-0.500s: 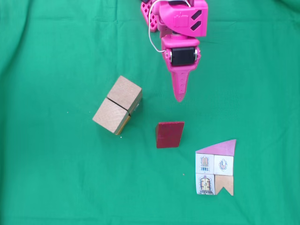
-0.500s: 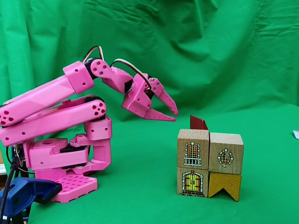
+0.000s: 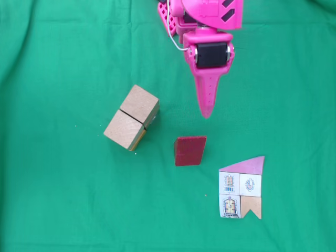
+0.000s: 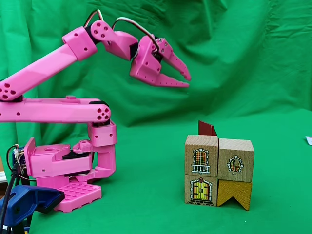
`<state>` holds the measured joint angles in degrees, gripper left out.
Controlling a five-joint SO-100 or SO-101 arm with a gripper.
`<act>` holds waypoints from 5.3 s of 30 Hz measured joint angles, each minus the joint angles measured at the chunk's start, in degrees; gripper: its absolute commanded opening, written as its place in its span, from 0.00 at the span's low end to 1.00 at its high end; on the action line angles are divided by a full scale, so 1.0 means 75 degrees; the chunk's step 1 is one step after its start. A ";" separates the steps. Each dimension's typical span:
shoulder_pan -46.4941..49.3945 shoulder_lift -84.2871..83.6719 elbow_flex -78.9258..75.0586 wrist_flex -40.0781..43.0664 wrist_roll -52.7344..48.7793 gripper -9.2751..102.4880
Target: Grasp some building blocks and build the house on the picture.
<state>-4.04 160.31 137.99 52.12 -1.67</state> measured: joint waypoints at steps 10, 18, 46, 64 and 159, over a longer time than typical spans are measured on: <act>0.0082 -0.1758 -0.1102 -0.0281 0.0000 0.09; 0.0527 -0.3270 -0.1184 -0.2098 0.0000 0.09; 0.0609 -0.5391 -0.0586 -0.2777 0.0000 0.09; 0.0586 -0.4910 -0.0422 -0.1184 0.0000 0.09; 0.0586 -0.3340 0.2074 -0.1582 -1.3137 0.12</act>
<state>0.35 135.26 153.54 40.25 -100.20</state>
